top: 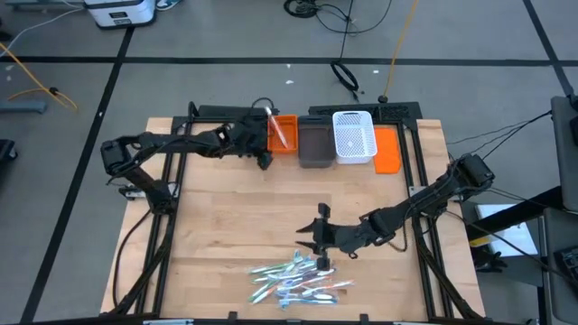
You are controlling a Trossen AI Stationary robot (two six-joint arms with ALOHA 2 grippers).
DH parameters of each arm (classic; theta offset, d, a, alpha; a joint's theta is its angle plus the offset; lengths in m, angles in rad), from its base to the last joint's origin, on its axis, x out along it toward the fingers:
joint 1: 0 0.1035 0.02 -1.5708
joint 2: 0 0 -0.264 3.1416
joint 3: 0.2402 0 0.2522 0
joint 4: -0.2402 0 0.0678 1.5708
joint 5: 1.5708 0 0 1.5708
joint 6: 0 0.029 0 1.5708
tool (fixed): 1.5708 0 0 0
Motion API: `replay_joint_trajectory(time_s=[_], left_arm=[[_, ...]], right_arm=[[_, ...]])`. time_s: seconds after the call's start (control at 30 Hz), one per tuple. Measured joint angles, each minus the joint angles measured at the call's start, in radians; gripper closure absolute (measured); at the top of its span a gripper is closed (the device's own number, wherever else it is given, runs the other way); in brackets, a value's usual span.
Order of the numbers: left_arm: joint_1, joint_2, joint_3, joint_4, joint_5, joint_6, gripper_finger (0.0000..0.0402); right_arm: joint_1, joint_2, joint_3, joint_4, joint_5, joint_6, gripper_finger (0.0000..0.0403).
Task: Pick & Place Toothbrushes
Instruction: Put the purple toothbrush into the black basket
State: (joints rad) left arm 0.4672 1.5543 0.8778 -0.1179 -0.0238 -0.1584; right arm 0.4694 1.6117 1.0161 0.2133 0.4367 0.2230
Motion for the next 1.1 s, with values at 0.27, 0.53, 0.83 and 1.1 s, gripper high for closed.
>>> replay_joint_trajectory(time_s=[0.27,0.53,0.83,1.1], left_arm=[[-0.139,-0.007,0.000,-0.113,-0.001,0.026,0.0188],[-0.278,-0.007,0.000,-0.127,-0.003,0.022,0.0188],[-0.448,-0.007,-0.007,-0.125,-0.053,-0.049,0.0188],[-0.614,-0.007,-0.054,-0.115,-0.142,-0.174,0.0188]], right_arm=[[0.005,0.093,0.000,0.010,-0.092,0.080,0.0273],[0.082,0.168,0.000,0.000,-0.124,0.178,0.0273],[0.143,0.186,0.000,0.003,-0.096,0.210,0.0300],[0.161,0.188,0.000,-0.010,-0.098,0.229,0.0325]])
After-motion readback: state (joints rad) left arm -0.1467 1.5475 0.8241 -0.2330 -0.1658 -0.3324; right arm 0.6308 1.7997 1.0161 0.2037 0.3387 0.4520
